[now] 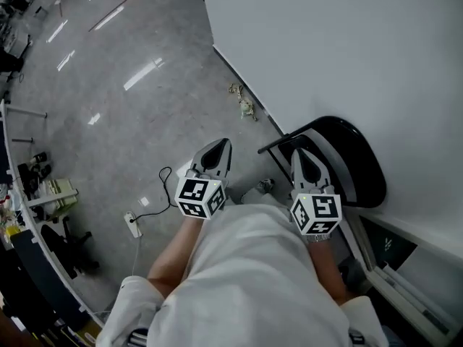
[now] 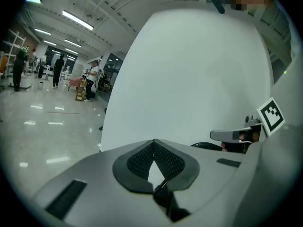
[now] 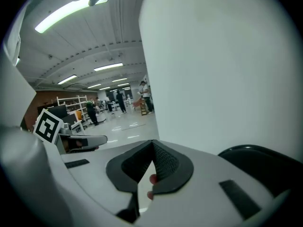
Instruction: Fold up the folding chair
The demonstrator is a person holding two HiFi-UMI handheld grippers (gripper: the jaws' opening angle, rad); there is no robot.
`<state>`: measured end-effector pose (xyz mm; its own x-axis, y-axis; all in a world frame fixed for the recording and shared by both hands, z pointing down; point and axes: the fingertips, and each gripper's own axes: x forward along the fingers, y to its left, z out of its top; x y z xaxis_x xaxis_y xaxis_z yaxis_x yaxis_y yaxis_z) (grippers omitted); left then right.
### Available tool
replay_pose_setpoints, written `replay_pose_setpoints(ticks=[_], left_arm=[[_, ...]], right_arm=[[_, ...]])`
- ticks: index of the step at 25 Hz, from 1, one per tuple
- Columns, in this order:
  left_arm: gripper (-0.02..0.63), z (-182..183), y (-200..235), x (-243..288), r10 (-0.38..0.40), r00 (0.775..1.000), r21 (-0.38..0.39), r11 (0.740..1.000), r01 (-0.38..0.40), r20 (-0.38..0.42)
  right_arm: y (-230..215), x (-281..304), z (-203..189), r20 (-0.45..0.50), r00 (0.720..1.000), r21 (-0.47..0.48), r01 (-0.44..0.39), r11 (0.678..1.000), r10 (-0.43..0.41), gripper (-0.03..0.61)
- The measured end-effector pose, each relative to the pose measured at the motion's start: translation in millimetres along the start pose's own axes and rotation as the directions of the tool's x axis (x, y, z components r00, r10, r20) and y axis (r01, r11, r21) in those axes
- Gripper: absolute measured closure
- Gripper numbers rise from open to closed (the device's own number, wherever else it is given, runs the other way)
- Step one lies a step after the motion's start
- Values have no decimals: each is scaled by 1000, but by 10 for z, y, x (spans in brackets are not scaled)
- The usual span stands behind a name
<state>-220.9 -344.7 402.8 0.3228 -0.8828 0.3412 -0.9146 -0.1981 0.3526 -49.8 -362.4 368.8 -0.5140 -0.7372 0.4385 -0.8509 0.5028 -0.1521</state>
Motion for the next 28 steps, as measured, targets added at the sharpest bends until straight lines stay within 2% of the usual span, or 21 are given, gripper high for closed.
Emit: replay_pose_setpoints(ticks=[3, 6, 16, 21, 28], left_arm=[[601, 141, 290, -255, 16, 999, 29, 999, -18, 37], [601, 263, 606, -563, 56, 995, 23, 998, -58, 82], [601, 335, 1387, -1409, 191, 968, -5, 981, -193, 161], [601, 360, 1768, -1854, 270, 945, -18, 962, -272, 185], [601, 217, 2248, -2458, 400, 899, -85, 916, -391, 176]], right_arm=[[588, 192, 147, 2, 996, -60, -89, 994, 89, 572], [1068, 332, 261, 7, 988, -110, -154, 982, 156, 572], [2346, 739, 226, -32, 950, -192, -312, 931, 311, 573], [2927, 894, 170, -52, 921, -205, -388, 898, 386, 572], [3500, 1037, 126, -69, 890, -213, -455, 865, 451, 573]])
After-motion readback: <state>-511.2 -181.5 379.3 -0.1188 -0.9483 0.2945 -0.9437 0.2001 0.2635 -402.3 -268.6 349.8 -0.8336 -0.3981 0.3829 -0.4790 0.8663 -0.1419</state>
